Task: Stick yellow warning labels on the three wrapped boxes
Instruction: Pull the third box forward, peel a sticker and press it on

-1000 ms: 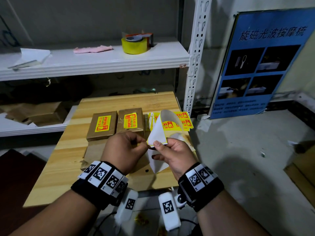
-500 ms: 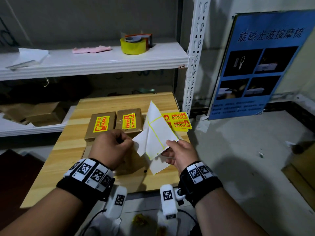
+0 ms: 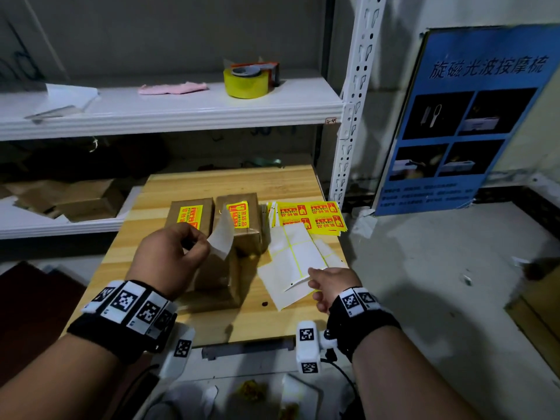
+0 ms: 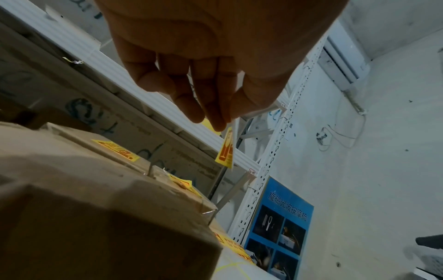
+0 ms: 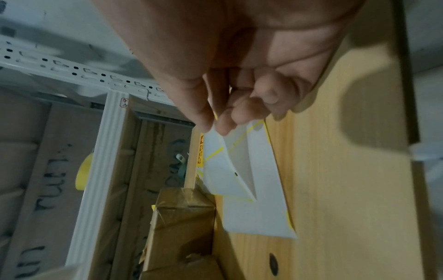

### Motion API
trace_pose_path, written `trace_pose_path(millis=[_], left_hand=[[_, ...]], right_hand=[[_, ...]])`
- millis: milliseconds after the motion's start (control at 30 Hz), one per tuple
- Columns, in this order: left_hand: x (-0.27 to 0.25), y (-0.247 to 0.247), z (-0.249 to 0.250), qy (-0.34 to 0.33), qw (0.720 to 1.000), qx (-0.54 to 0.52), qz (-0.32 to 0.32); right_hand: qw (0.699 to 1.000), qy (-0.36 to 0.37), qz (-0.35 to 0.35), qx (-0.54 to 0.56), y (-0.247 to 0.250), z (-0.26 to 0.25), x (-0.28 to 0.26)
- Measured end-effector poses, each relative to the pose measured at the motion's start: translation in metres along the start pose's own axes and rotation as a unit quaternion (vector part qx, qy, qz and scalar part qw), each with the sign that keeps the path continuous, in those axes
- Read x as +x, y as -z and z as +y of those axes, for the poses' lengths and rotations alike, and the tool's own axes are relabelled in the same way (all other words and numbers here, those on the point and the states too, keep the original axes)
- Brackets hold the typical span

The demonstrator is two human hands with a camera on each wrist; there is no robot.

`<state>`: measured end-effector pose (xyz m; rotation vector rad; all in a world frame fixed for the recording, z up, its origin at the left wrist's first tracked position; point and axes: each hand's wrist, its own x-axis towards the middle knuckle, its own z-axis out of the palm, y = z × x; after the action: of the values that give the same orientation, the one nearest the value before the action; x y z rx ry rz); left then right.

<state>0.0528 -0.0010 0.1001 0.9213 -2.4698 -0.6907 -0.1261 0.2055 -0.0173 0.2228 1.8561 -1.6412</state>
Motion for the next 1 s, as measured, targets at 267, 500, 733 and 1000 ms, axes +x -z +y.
trace_pose_path(millis=[267, 500, 733, 1000], left_hand=[[-0.009, 0.012, -0.006, -0.13, 0.986, 0.099, 0.014], [-0.01, 0.017, -0.019, -0.264, 0.947, 0.184, 0.0], [-0.019, 0.024, -0.039, -0.325, 0.919, 0.22, -0.032], [-0.026, 0.028, -0.062, -0.272, 0.956, 0.106, -0.022]], right_hand=[[0.979, 0.188, 0.078, -0.025, -0.014, -0.02, -0.025], [0.962, -0.008, -0.261, 0.078, -0.056, -0.03, -0.073], [0.978, 0.027, -0.184, 0.094, -0.084, -0.03, -0.061], [0.962, 0.234, -0.136, 0.034, -0.106, -0.026, -0.059]])
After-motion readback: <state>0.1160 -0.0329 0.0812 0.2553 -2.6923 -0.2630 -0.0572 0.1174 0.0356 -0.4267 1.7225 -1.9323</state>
